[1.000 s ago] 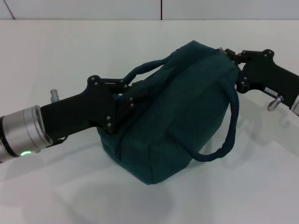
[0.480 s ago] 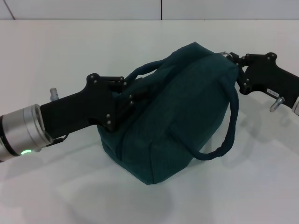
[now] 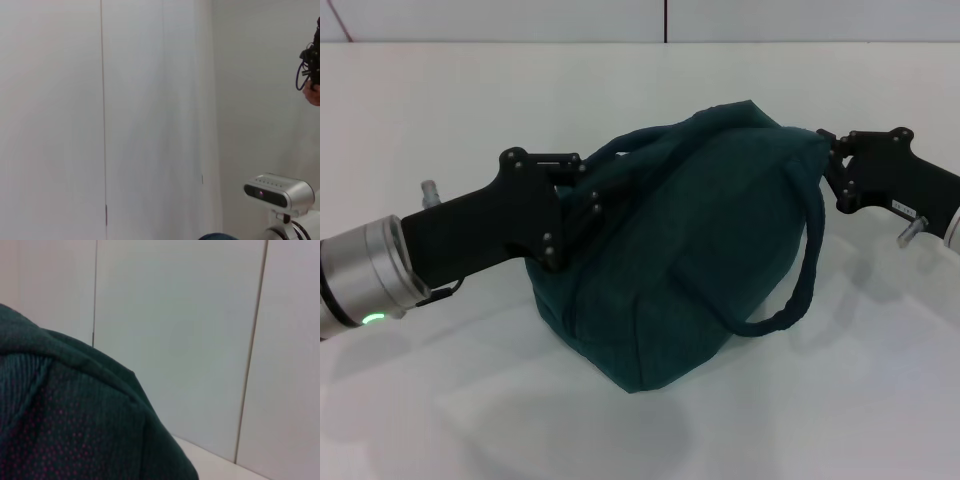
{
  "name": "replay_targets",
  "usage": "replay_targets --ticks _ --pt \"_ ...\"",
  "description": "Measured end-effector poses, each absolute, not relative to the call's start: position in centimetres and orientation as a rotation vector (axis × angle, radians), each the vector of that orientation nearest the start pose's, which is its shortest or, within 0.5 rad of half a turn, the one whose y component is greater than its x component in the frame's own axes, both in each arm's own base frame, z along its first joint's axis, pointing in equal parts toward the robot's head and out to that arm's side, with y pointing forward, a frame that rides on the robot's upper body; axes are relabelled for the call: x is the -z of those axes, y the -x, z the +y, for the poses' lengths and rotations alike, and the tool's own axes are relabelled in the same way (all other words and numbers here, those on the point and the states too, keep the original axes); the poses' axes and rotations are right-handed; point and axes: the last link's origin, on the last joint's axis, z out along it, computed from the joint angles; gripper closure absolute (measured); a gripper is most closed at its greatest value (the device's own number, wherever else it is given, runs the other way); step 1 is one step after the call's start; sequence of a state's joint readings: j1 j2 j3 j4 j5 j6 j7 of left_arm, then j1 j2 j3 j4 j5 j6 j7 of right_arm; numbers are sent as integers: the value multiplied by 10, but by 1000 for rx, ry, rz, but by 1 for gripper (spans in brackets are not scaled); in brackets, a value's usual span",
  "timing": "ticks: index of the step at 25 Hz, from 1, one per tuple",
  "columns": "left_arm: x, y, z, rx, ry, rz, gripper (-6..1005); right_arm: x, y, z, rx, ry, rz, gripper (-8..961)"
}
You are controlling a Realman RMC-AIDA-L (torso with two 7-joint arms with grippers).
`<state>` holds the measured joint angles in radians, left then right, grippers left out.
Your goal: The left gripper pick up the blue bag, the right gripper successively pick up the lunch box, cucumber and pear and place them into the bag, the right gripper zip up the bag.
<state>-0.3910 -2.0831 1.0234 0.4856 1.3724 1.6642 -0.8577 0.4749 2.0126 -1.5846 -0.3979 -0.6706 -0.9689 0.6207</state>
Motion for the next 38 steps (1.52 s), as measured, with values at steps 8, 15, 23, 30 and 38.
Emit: replay_targets --ticks 8,15,23,30,38 --pt "18 243 285 1219 2423 -127 828 33 -262 361 -745 2257 319 929" --pt "10 249 277 1313 2264 -148 798 20 -260 363 -806 2204 323 916" --pt "-1 249 270 1394 2182 -132 601 -3 -241 354 -1010 2202 267 567" --pt "2 245 277 1390 2204 -148 271 -7 -198 338 -1213 2486 85 395" --pt "6 249 275 1357 2228 -161 111 3 -190 337 -1197 2538 59 396"
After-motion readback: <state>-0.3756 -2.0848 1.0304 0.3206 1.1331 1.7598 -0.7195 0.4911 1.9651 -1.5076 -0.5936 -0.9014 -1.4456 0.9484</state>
